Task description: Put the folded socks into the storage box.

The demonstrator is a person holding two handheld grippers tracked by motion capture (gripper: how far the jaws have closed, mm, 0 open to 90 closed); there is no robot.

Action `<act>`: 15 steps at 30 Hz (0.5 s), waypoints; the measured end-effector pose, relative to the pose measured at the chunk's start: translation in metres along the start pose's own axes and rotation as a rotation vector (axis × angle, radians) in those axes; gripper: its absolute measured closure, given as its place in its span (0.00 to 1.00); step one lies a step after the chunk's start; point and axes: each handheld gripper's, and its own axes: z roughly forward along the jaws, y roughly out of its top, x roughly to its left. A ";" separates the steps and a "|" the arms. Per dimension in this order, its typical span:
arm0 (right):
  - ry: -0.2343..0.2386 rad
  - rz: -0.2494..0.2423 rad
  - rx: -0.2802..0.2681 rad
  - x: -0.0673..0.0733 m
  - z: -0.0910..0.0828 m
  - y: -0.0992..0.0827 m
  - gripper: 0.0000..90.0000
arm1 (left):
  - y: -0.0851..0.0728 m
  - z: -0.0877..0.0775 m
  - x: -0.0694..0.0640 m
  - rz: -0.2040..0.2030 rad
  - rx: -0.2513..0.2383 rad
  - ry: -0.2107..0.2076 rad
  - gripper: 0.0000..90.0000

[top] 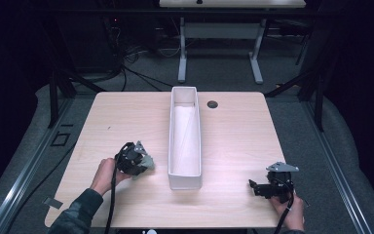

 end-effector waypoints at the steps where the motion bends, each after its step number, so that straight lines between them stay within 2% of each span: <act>1: 0.000 0.000 0.000 0.000 0.000 0.000 0.03 | 0.000 -0.001 0.000 0.001 -0.002 -0.001 0.75; 4: 0.001 0.000 0.001 0.000 0.000 0.000 0.02 | -0.001 -0.002 -0.001 -0.006 -0.011 -0.005 0.75; 15: 0.005 -0.006 0.003 -0.001 0.000 0.000 0.01 | -0.002 -0.016 -0.007 0.021 -0.024 0.006 0.75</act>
